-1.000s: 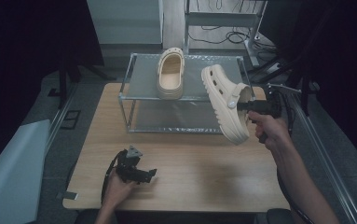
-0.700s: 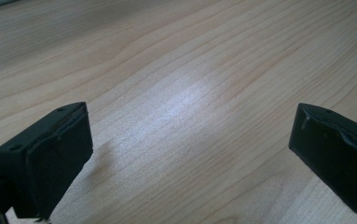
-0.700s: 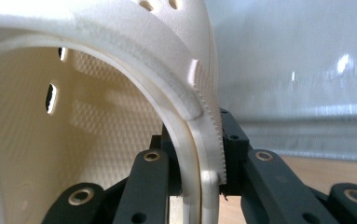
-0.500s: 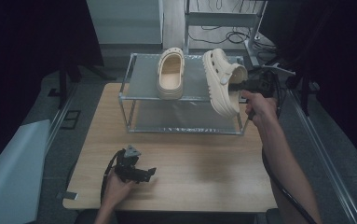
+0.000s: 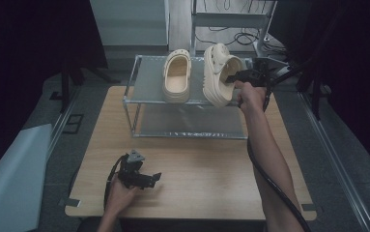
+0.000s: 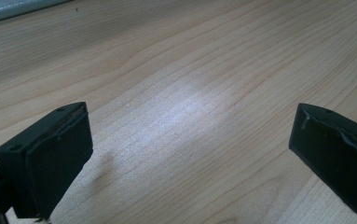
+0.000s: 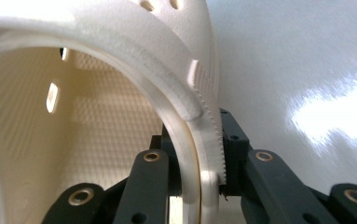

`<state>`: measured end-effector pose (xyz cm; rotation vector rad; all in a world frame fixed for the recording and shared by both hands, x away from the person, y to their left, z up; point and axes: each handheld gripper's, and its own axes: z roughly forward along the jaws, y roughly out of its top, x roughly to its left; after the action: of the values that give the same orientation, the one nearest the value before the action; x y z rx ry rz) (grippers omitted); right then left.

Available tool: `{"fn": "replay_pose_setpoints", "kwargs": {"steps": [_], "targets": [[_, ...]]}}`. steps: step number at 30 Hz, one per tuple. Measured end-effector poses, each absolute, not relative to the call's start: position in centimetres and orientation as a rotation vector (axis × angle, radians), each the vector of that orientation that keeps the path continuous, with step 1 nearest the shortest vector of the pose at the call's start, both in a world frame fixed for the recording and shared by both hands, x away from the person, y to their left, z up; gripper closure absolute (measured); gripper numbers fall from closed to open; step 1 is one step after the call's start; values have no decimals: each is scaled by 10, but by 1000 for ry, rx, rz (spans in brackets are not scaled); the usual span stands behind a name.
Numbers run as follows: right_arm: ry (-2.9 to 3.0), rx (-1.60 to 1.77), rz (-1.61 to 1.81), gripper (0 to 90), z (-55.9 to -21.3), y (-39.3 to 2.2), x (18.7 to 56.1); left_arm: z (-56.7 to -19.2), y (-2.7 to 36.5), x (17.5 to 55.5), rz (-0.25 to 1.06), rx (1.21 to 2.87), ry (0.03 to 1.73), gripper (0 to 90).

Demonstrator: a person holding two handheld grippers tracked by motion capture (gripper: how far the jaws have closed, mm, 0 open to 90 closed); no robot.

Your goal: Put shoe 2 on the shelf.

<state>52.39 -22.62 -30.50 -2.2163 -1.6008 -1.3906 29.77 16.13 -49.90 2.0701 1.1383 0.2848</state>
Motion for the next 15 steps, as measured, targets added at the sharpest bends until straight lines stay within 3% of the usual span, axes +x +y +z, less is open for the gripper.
{"fn": "replay_pose_setpoints", "kwargs": {"steps": [10,15], "targets": [[-1601,-2324,-1377,759,-308,-206,541,-498,163,297,276,2061,1136,0],[-1557,-2343,-1417,657,-312,-198,544,-500,159,297,276,2073,1130,0]]}}
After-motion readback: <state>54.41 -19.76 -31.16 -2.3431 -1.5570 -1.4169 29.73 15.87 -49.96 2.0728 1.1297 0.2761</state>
